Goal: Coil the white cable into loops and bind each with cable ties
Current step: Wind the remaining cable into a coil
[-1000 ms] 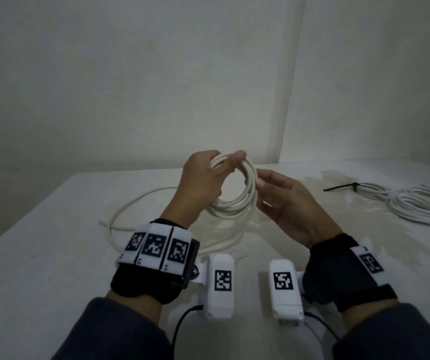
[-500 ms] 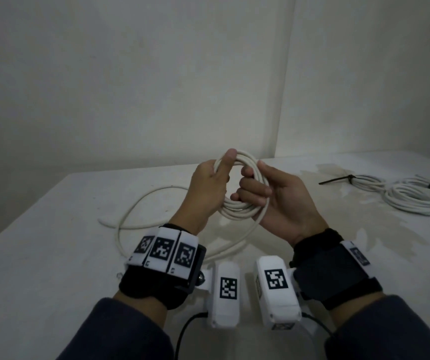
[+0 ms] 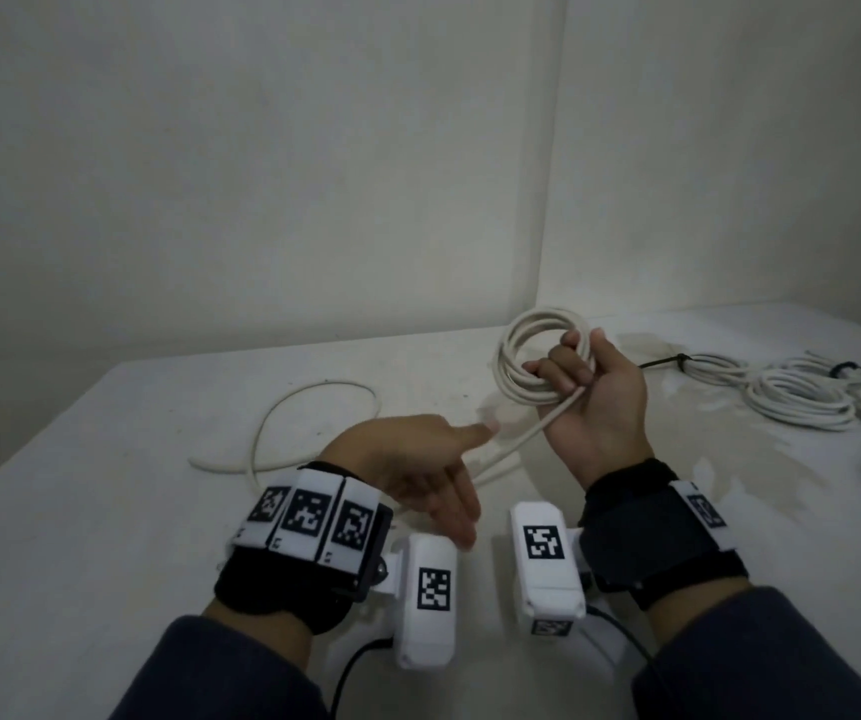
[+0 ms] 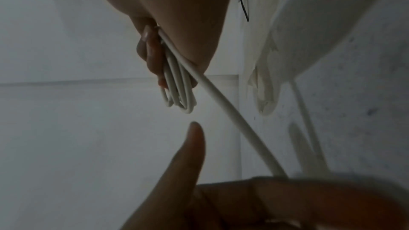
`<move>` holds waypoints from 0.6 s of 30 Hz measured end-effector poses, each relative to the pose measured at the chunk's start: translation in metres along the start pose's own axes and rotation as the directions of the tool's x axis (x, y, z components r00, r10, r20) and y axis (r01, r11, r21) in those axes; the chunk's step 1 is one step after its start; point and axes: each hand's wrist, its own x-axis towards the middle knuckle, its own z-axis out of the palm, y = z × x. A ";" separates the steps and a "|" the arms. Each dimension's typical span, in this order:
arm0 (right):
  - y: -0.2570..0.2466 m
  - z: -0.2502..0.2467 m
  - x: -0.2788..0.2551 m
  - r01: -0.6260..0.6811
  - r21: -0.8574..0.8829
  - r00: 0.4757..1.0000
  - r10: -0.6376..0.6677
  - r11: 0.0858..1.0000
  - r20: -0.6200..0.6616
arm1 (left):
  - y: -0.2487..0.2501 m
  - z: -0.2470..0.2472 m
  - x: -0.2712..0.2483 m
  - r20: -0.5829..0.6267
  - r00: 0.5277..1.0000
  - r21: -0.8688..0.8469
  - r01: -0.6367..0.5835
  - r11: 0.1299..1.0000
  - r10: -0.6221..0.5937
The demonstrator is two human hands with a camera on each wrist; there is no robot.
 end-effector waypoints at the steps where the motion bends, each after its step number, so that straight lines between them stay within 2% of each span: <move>1: 0.001 0.000 0.000 -0.006 0.014 1.000 0.006 1.000 0.007 | 0.000 0.001 0.000 0.013 1.000 -0.011 0.024 1.000 -0.024; 3: 0.003 0.000 0.000 -0.020 0.028 0.999 0.019 0.999 0.027 | -0.001 -0.001 0.003 -0.069 0.998 -0.141 -0.002 0.990 -0.008; 5: 0.004 -0.001 0.001 -0.029 0.021 0.998 0.028 0.999 0.048 | -0.001 -0.005 0.009 -0.229 0.972 -0.393 -0.145 0.908 0.056; 7: 0.006 -0.003 0.001 -0.048 0.007 0.997 0.047 0.999 0.059 | 0.000 -0.008 0.013 -0.378 0.921 -0.620 -0.331 0.712 0.099; 8: 0.007 -0.003 0.000 -0.063 0.005 0.996 0.062 0.998 0.063 | 0.001 -0.008 0.015 -0.438 0.893 -0.676 -0.402 0.617 0.102; 10: 0.010 -0.002 -0.001 -0.105 0.012 0.992 0.104 0.994 0.071 | 0.002 -0.010 0.017 -0.540 0.838 -0.733 -0.511 0.449 0.071; 12: 0.011 0.000 -0.003 -0.155 0.006 0.984 0.154 0.988 0.090 | -0.001 -0.015 0.018 -0.655 0.755 -0.711 -0.618 0.337 0.003; 14: 0.012 0.002 -0.005 -0.200 -0.037 0.972 0.203 0.979 0.116 | -0.006 -0.025 0.017 -0.750 0.662 -0.637 -0.710 0.300 -0.024; 15: 0.013 0.004 -0.006 -0.222 -0.063 0.964 0.229 0.973 0.136 | -0.008 -0.030 0.017 -0.776 0.631 -0.600 -0.734 0.318 -0.006; 18: 0.018 0.009 -0.011 -0.317 -0.164 0.914 0.347 0.934 0.211 | -0.007 -0.036 0.011 -0.811 0.580 -0.495 -0.752 0.435 0.080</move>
